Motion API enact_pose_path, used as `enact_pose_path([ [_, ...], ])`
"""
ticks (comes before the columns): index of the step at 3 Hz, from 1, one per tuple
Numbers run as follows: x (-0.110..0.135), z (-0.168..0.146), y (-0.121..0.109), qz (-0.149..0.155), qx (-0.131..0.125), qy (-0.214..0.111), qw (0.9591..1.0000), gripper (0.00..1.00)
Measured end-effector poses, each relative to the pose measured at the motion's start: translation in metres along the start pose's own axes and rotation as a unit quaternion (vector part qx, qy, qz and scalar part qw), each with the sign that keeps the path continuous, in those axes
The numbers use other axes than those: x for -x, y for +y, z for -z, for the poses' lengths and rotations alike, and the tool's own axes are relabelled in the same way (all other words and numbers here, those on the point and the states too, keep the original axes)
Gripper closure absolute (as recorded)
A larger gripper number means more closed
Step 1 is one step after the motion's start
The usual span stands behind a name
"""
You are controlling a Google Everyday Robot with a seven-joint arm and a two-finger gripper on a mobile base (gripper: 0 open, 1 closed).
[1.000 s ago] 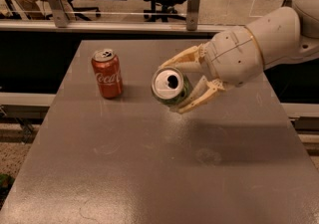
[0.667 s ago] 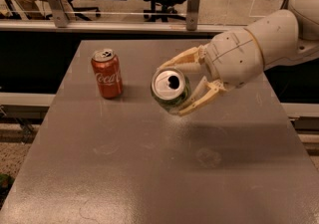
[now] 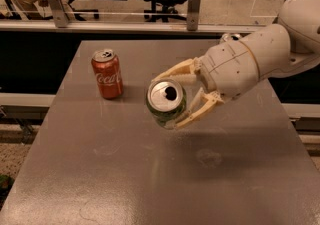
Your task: Place green can upright
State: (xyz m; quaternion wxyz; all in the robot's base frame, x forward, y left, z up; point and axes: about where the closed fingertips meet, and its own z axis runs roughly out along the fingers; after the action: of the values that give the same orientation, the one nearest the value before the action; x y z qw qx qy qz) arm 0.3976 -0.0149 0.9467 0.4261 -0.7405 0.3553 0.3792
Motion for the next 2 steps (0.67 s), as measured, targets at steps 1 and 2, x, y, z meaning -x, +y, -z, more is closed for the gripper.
enact_pose_path([
  [1, 0.001, -0.008, 0.015, -0.017, 0.016, -0.016, 0.9996, 1.0],
  [2, -0.001, -0.011, 0.028, -0.031, 0.046, -0.014, 0.9984, 1.0],
])
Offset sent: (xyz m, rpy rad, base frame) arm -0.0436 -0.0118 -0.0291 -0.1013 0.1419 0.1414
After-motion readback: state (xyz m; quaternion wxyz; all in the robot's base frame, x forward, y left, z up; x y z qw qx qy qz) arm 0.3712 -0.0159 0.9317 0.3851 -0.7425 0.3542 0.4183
